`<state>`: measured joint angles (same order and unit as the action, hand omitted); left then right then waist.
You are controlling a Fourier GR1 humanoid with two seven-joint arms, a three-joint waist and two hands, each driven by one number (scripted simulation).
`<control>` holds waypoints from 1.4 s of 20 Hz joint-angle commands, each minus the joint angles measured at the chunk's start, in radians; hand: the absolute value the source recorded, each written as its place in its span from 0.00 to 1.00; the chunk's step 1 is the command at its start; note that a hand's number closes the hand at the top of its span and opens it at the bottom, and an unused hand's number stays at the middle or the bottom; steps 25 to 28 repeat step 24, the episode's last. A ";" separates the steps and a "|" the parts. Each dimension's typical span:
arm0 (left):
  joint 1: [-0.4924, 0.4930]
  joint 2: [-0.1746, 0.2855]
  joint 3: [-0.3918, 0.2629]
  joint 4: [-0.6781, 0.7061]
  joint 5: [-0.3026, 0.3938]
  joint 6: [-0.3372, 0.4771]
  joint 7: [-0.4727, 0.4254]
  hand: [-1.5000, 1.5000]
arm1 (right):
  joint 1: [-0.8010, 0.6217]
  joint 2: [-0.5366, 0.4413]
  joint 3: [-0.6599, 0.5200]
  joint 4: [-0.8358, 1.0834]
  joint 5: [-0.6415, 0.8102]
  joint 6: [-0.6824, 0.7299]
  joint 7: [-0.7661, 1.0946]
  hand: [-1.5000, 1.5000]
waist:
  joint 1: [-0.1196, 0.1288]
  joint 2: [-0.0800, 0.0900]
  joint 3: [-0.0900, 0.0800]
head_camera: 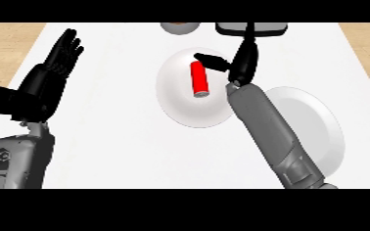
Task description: Pick the can from the plate and place it in the plate
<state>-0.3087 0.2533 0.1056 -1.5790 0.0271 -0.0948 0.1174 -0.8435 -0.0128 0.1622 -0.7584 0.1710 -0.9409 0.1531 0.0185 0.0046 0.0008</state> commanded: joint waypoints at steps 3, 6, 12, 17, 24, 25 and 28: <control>0.030 0.036 0.053 -0.018 0.015 -0.010 0.001 0.50 | 0.279 -0.061 0.000 -0.291 -0.050 0.065 -0.070 0.00 | -0.037 -0.012 -0.001; 0.051 -0.009 0.000 -0.056 -0.009 0.003 0.017 0.50 | 0.383 -0.109 0.021 -0.445 -0.036 0.090 -0.042 0.00 | -0.034 -0.011 -0.001; -0.001 0.016 0.039 0.026 0.000 -0.026 -0.015 0.50 | 0.572 -0.186 -0.008 -0.577 -0.058 0.199 -0.125 0.00 | -0.024 -0.005 -0.001; 0.057 0.003 0.029 -0.072 0.008 -0.031 0.024 0.50 | 0.770 -0.243 -0.012 -0.806 -0.049 0.242 -0.070 0.00 | -0.022 -0.007 -0.001; 0.038 -0.028 0.011 -0.051 -0.045 0.011 0.017 0.50 | 0.921 -0.305 -0.064 -0.921 -0.012 0.302 -0.094 0.00 | -0.024 -0.006 -0.001; 0.038 -0.028 0.011 -0.051 -0.045 0.011 0.017 0.50 | 0.921 -0.305 -0.064 -0.921 -0.012 0.302 -0.094 0.00 | -0.024 -0.006 -0.001; 0.038 -0.028 0.011 -0.051 -0.045 0.011 0.017 0.50 | 0.921 -0.305 -0.064 -0.921 -0.012 0.302 -0.094 0.00 | -0.024 -0.006 -0.001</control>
